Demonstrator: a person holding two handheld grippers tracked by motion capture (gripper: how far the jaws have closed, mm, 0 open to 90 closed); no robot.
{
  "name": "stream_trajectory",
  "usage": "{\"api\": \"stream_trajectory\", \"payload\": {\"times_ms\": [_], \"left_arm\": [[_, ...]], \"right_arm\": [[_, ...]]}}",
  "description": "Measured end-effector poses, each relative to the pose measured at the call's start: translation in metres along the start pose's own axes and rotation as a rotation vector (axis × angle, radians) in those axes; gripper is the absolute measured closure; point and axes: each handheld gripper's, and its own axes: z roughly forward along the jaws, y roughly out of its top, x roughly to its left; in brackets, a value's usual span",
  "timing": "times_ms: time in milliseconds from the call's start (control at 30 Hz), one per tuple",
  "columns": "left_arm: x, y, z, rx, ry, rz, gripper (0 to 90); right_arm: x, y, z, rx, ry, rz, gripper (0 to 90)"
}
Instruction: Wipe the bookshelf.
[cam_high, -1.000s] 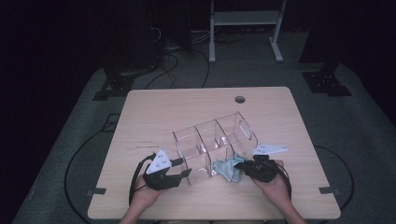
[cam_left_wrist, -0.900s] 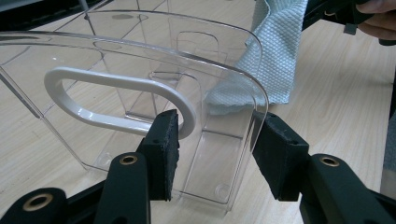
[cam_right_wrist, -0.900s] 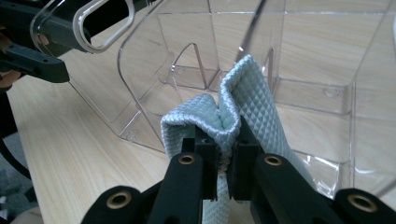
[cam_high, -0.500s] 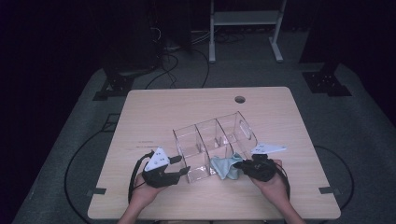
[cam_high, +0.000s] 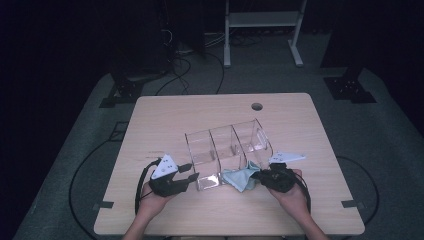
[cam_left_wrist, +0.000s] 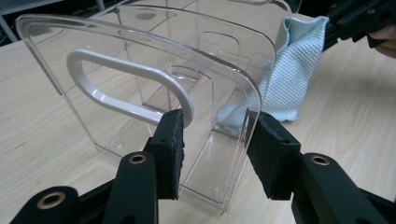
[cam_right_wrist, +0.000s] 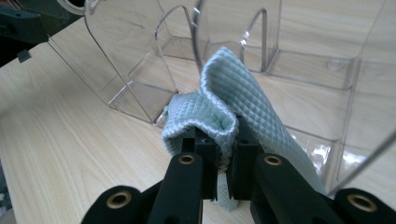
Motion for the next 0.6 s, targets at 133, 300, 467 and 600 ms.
{"api": "stream_trajectory", "payload": {"times_ms": [133,300,467,600], "left_arm": [[0.004,0.000,0.000,0.001,0.009,-0.008,58.2],[0.010,0.002,0.001,0.000,0.023,-0.016,60.0],[0.018,0.003,0.004,0.002,0.034,-0.028,60.5],[0.026,0.004,0.007,-0.002,0.045,-0.045,60.5]], "right_arm": [[-0.005,-0.005,-0.004,-0.012,0.003,0.026,84.4],[-0.008,-0.003,-0.020,-0.051,-0.008,0.031,84.5],[-0.019,-0.005,-0.031,-0.070,-0.026,0.058,84.4],[-0.026,-0.005,-0.035,-0.080,-0.036,0.080,84.4]]}}
